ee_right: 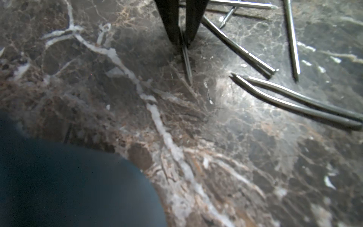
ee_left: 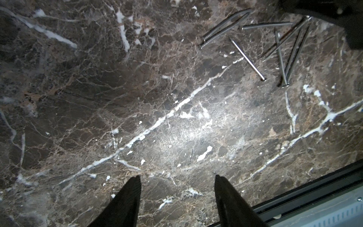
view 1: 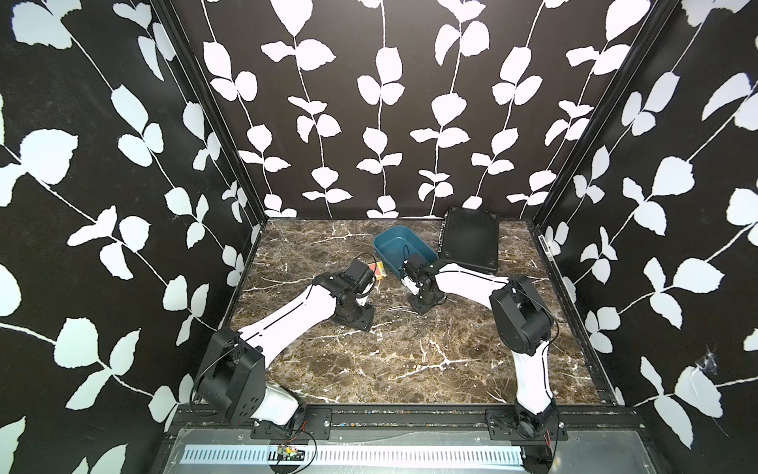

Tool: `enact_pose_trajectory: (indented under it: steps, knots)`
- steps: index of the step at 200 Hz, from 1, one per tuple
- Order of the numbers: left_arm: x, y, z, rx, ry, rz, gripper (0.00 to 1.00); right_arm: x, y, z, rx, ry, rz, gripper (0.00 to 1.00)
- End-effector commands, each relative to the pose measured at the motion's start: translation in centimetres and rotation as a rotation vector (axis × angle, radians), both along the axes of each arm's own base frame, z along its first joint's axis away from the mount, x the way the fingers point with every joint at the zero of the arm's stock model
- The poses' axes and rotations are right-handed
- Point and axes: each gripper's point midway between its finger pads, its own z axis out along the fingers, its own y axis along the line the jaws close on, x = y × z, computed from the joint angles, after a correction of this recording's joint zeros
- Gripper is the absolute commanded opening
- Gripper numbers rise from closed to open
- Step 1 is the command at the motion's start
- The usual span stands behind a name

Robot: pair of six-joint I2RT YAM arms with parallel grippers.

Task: Put the nails on the desktop into the storage box
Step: Pick up the nail from the center of the board, then place the nail in the storage box.

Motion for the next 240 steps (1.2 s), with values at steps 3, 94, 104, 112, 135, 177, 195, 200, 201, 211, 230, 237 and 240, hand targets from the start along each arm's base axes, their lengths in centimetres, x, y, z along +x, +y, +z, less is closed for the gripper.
enact_pose_trajectory:
  steps: [3, 94, 104, 112, 135, 177, 195, 200, 201, 211, 230, 237, 240]
  knots:
    - [0.2, 0.1, 0.9, -0.011, -0.010, 0.014, 0.62, -2.0, -3.0, -2.4, -0.121, 0.074, 0.019, 0.04]
    - [1.1, -1.0, 1.4, -0.059, -0.023, 0.032, 0.63, -1.6, -6.0, 5.6, -0.027, -0.069, -0.078, 0.00]
    - [1.2, -1.2, 1.4, -0.067, -0.028, 0.037, 0.63, -1.9, -6.2, 6.9, 0.039, -0.064, -0.150, 0.00]
    - [1.2, -1.3, 1.5, -0.075, -0.033, 0.041, 0.63, -1.8, -5.9, 8.5, 0.120, -0.070, -0.210, 0.00]
    - [1.4, -1.4, 1.7, -0.094, -0.046, 0.057, 0.63, -1.8, -4.5, 10.8, 0.355, -0.037, -0.404, 0.00]
    - [0.9, -0.7, 2.6, -0.102, -0.074, 0.074, 0.63, 4.7, -0.2, 15.7, 0.794, -0.044, -0.744, 0.00]
    - [0.5, -0.2, 3.0, -0.095, -0.085, 0.079, 0.63, 8.4, 1.0, 16.6, 0.874, -0.075, -0.832, 0.00]
    - [0.4, 0.0, 3.0, -0.094, -0.087, 0.080, 0.63, 9.3, 1.2, 16.4, 0.886, -0.072, -0.858, 0.00]
    - [0.3, 0.0, 3.0, -0.094, -0.087, 0.079, 0.63, 9.4, 1.2, 16.3, 0.888, -0.072, -0.864, 0.00]
    - [0.0, 0.4, 3.1, -0.088, -0.090, 0.081, 0.63, 11.2, 1.6, 16.0, 0.910, -0.087, -0.898, 0.00]
    - [-0.3, 0.9, 3.4, -0.079, -0.096, 0.085, 0.63, 13.4, 1.7, 14.2, 0.900, -0.104, -0.983, 0.00]
    - [-0.4, 1.1, 3.4, -0.075, -0.097, 0.086, 0.63, 14.1, 1.6, 13.4, 0.900, -0.108, -1.015, 0.00]
    - [-0.4, 1.1, 3.5, -0.074, -0.100, 0.087, 0.63, 14.3, 1.6, 13.0, 0.896, -0.107, -1.028, 0.00]
